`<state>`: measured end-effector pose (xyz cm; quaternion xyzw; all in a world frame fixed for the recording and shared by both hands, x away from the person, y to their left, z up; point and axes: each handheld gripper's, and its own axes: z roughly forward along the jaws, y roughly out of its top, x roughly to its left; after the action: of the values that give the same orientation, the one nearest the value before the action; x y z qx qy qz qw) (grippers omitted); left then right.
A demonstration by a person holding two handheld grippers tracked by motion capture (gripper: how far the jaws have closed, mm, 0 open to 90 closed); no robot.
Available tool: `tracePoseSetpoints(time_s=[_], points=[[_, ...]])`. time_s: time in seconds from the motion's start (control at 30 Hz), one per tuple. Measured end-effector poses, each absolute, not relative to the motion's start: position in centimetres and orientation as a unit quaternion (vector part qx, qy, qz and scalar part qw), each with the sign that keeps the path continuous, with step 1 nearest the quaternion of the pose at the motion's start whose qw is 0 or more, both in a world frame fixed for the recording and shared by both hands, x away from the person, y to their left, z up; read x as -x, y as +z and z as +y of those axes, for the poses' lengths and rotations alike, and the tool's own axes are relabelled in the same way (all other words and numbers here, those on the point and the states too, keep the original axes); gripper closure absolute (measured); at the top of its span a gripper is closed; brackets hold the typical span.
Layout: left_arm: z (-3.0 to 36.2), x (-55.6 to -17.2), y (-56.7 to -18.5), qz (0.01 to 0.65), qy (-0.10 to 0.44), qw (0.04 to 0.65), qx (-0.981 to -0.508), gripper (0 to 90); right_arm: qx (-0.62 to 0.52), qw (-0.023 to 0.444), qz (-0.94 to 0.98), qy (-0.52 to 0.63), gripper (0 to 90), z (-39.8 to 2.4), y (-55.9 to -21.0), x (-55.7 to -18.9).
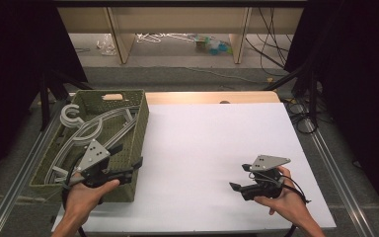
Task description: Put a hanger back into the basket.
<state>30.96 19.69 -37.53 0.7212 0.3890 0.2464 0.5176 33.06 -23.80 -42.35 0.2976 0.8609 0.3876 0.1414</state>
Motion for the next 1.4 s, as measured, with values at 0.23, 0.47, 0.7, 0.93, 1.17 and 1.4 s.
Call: tracePoseSetpoints(time_s=[0.23, 0.47, 0.7, 0.93, 1.17, 1.4], points=[[18.6, -30.4, -38.2, 0.377, 0.236, 0.526, -0.725, 20.3, -0.294, 0.139, 0.858, 0.398, 22.3, -23.7, -42.4, -33.0], [18.0, -30.1, -38.9, 0.369, 0.236, 0.535, -0.722, 19.0, -0.3, 0.146, 0.851, 0.406, 18.8, -23.7, -42.3, -32.8], [16.9, -29.5, -40.4, 0.354, 0.22, 0.539, -0.732, 17.9, -0.298, 0.15, 0.849, 0.411, 17.5, -23.7, -42.3, -32.6], [16.3, -28.7, -41.6, 0.339, 0.225, 0.537, -0.739, 17.0, -0.296, 0.155, 0.844, 0.419, 17.4, -23.6, -41.9, -31.9], [16.5, -27.9, -42.9, 0.337, 0.232, 0.529, -0.743, 17.1, -0.303, 0.156, 0.837, 0.428, 17.4, -23.7, -42.0, -30.9], [16.8, -27.6, -43.0, 0.332, 0.23, 0.529, -0.746, 17.2, -0.301, 0.155, 0.836, 0.432, 17.3, -23.7, -42.6, -29.9]])
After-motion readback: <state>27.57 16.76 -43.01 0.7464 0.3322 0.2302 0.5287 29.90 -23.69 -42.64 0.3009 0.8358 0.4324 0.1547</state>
